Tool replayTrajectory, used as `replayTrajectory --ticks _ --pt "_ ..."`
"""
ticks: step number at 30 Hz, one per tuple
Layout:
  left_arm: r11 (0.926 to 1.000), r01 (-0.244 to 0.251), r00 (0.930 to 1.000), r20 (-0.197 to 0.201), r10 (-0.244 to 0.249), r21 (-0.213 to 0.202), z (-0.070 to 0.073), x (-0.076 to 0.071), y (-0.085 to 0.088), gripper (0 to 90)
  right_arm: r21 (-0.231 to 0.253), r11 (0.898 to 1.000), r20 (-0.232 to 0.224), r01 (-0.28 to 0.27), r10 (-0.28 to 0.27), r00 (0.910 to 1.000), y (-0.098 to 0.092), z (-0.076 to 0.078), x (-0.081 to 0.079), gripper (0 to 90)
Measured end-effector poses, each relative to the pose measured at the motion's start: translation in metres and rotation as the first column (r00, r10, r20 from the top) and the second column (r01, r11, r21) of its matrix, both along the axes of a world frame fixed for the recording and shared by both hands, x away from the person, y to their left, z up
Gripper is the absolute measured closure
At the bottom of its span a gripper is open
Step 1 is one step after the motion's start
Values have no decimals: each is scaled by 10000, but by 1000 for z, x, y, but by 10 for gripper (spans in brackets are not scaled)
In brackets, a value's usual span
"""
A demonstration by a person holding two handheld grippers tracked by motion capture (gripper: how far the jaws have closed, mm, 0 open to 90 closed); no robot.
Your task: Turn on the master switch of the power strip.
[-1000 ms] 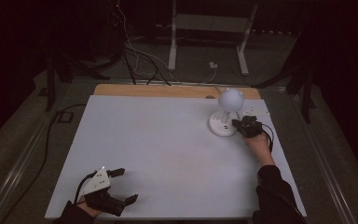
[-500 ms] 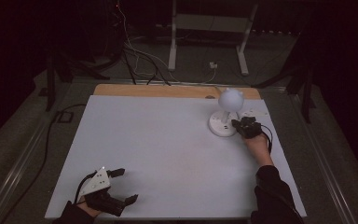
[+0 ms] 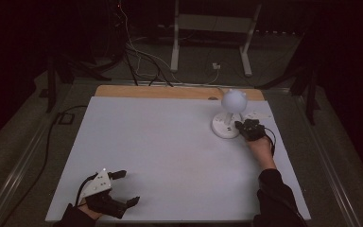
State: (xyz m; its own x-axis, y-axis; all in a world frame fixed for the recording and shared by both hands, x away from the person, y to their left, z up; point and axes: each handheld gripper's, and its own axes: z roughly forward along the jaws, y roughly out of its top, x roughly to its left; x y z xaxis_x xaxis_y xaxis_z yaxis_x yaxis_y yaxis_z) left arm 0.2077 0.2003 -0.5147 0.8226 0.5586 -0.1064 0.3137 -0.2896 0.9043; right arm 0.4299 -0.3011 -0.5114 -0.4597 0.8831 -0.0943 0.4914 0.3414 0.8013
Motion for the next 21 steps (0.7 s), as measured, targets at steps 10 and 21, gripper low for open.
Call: replayTrajectory --ticks 10,21 --pt "10000 -4 10000 -4 4 13 0 1 0 2 549 9985 148 -56 48 9999 -9 18 -4 887" --pt "10000 -5 10000 48 5 -33 1 0 0 2 705 9968 -159 -380 392 9991 -10 26 -13 702"
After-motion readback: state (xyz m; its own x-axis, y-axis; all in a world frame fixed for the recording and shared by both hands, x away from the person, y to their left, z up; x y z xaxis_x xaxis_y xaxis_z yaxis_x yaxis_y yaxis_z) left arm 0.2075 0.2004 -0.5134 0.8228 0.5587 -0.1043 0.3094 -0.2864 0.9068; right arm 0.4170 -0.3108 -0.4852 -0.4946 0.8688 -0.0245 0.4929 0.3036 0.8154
